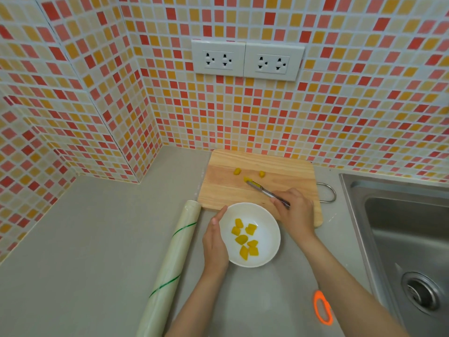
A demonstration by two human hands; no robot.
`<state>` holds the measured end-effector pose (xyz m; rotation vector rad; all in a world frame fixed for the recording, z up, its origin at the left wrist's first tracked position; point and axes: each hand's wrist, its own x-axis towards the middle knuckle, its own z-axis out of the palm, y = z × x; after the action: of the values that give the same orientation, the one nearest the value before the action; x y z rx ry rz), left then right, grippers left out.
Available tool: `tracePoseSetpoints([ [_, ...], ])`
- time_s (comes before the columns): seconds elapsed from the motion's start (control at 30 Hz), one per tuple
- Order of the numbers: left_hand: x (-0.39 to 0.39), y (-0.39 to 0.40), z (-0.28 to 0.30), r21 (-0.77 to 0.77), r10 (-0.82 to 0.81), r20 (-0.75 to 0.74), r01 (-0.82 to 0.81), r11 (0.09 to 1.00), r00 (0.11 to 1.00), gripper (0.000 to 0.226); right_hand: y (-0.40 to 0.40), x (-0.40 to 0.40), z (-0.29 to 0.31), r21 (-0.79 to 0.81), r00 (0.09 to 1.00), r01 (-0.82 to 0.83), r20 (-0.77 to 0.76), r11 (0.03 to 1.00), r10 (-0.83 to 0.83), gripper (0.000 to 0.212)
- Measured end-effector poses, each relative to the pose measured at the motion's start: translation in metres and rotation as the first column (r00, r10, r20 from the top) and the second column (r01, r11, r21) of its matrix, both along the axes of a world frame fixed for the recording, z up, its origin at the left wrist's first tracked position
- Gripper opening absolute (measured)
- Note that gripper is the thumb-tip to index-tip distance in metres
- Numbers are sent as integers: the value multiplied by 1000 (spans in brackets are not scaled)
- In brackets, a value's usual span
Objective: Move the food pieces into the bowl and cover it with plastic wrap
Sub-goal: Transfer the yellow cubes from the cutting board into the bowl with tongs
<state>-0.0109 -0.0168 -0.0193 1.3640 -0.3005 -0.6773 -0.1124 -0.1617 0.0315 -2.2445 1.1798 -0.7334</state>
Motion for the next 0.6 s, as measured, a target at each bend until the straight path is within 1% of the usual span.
tracePoseSetpoints([
  [0.07,0,0,0,4,0,4,0,1000,1000,43,12,-13,10,-16,998,-60,31,998,60,17],
  [0.13,1,0,0,5,-7,7,7,1000,1000,43,23,-26,17,-52,992,-125,4,991,126,18],
  [0.17,1,0,0,3,-10,10,10,1000,1000,44,27,-33,20,-73,987,-158,-42,985,155,18],
  [0.23,1,0,0,3,-9,20,9,1000,1000,44,33,-44,23,-99,959,-228,-196,969,205,21],
  [0.3,1,0,0,9,-2,21,2,1000,1000,44,34,-49,25,-96,901,-290,-363,952,238,27],
  [0.37,1,0,0,13,1,26,-2,1000,1000,44,34,-51,26,-85,857,-317,-452,945,247,34],
  [0.43,1,0,0,11,-1,24,0,1000,1000,44,32,-49,28,-76,858,-312,-451,947,247,38],
  [0.53,1,1,1,3,-9,15,9,1000,1000,44,23,-45,29,-65,906,-267,-356,961,228,38],
  [0.6,1,1,1,6,-8,21,7,1000,1000,44,11,-40,26,-73,941,-197,-292,978,168,38],
])
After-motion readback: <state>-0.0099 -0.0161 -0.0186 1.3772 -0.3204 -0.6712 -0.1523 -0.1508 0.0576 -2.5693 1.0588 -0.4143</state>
